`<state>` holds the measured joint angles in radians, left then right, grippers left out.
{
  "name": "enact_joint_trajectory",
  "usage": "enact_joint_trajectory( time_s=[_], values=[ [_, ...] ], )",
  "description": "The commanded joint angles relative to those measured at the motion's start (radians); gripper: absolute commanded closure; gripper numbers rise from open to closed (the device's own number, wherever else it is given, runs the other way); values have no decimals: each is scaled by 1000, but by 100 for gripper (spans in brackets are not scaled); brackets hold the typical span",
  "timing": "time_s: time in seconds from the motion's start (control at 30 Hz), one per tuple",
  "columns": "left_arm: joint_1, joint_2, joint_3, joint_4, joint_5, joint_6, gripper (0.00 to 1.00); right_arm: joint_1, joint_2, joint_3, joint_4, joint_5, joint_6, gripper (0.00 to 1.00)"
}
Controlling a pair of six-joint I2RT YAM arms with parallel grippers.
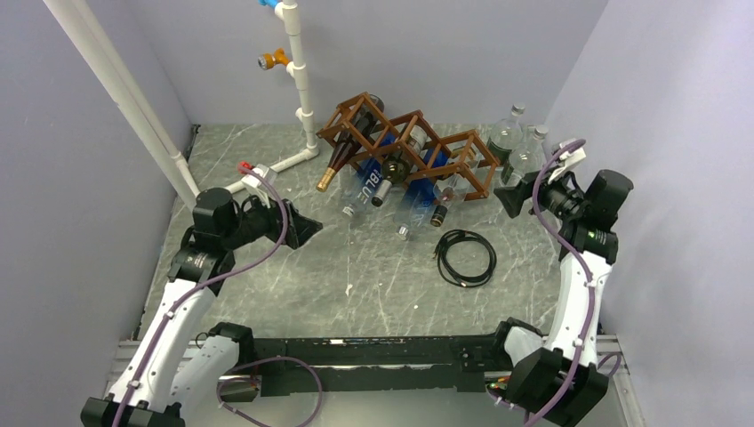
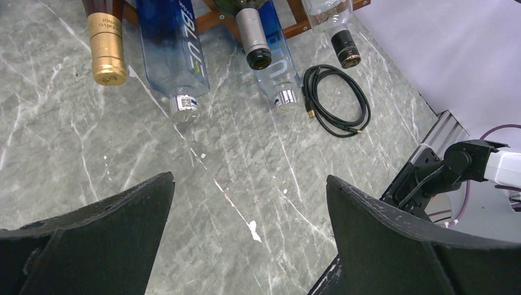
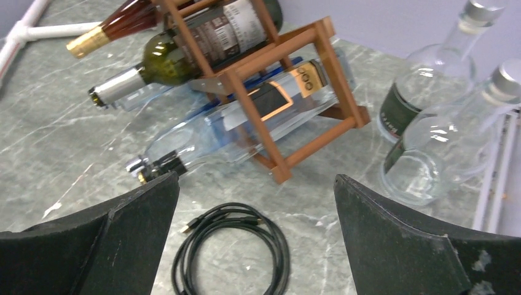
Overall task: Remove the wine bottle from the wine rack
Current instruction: Pick up the wine bottle from the wine rack.
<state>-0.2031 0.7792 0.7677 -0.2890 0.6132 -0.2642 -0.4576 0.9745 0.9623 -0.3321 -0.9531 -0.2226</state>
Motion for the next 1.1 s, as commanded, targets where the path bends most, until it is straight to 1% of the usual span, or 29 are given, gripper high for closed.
enact_joint_trajectory(
  time_s=[0.0, 0.23, 0.33, 0.4, 0.43, 0.5, 0.53, 0.7, 0.9, 1.07],
  values=[
    [5, 22, 8, 30, 29, 2, 1, -5, -54, -41, 4, -90, 11, 0],
    [5, 76, 32, -2, 49, 12, 1, -17, -121, -154, 8, -152, -12, 0],
    [5, 98, 31, 8, 95, 6, 1, -34, -127, -167, 16, -183, 2, 0],
    [5, 119, 33, 18, 143, 2, 5, -40, -129, -168, 18, -189, 11, 0],
    [5, 131, 33, 19, 156, -9, 6, -41, -130, -167, 17, -189, 13, 0],
    [0, 143, 31, 33, 183, -30, 1, -42, -134, -166, 18, -182, 20, 0],
    [-5, 144, 29, 39, 185, -42, 1, -41, -136, -164, 15, -178, 19, 0],
    [-86, 125, 21, 68, 121, -78, 0, -41, -144, -162, 10, -159, 21, 0],
    [-232, 125, -7, 152, -15, -145, 0, -43, -151, -162, 11, -148, 25, 0],
    [-347, 152, 10, 202, -127, -172, 0, -42, -161, -179, 45, -154, 56, 0]
  ],
)
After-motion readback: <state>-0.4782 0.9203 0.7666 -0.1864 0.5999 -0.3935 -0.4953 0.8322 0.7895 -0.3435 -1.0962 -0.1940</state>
